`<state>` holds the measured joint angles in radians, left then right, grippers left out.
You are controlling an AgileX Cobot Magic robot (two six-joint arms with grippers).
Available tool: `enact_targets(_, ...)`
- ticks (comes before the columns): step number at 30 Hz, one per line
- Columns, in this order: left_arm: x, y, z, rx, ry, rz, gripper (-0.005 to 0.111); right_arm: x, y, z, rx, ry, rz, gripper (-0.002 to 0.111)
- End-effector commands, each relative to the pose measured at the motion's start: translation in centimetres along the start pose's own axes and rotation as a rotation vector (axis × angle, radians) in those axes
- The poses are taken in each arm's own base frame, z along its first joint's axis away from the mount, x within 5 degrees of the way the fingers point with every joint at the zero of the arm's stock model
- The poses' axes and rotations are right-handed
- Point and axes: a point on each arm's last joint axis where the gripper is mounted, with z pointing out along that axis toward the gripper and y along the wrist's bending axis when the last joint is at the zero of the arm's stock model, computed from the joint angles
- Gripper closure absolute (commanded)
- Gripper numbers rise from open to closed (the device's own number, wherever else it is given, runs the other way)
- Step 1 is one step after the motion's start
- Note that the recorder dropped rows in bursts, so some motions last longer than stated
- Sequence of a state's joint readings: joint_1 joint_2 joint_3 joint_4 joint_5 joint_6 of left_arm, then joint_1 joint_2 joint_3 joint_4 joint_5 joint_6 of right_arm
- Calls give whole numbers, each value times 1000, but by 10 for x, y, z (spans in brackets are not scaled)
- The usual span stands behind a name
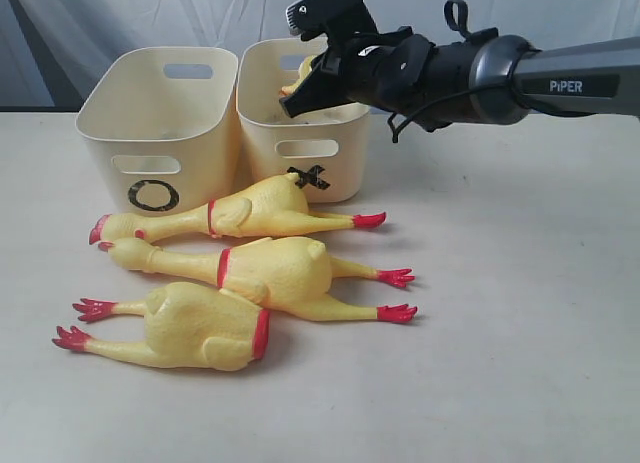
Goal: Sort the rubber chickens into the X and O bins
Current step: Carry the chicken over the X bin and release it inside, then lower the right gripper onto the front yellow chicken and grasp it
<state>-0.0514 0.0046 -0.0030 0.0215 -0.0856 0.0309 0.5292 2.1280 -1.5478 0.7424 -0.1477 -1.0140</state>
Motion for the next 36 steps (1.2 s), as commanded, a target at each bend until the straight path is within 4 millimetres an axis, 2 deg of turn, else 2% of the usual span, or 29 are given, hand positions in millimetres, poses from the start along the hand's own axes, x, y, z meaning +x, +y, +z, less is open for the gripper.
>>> enact_targets(1, 0, 0, 0, -2, -7, -19, 107, 3, 0, 8, 17, -4, 24, 109)
enact_targets(5, 0, 0, 0, -2, -7, -19, 107, -1, 1, 8, 2, -7, 33, 108)
enact_targets(12, 0, 0, 0, -2, -7, -19, 107, -4, 1, 8, -8, -8, 44, 66)
enact_targets(15, 0, 0, 0, -2, -7, -19, 107, -4, 1, 8, -5, -7, 59, 58)
enact_targets(18, 0, 0, 0, -2, -7, -19, 107, -5, 0, 7, -4, -11, 61, 58)
enact_targets(24, 0, 0, 0, -2, -7, -19, 107, -30, -3, -12, -61, -35, 65, 58)
enact_targets(29, 0, 0, 0, -2, -7, -19, 107, -58, 0, -44, -211, -28, 37, 58)
enact_targets(32, 0, 0, 0, -2, -7, -19, 107, -66, 2, -57, -287, -12, 29, 58)
enact_targets(36, 0, 0, 0, -2, -7, -19, 107, -70, 12, -83, -478, 76, -84, 58)
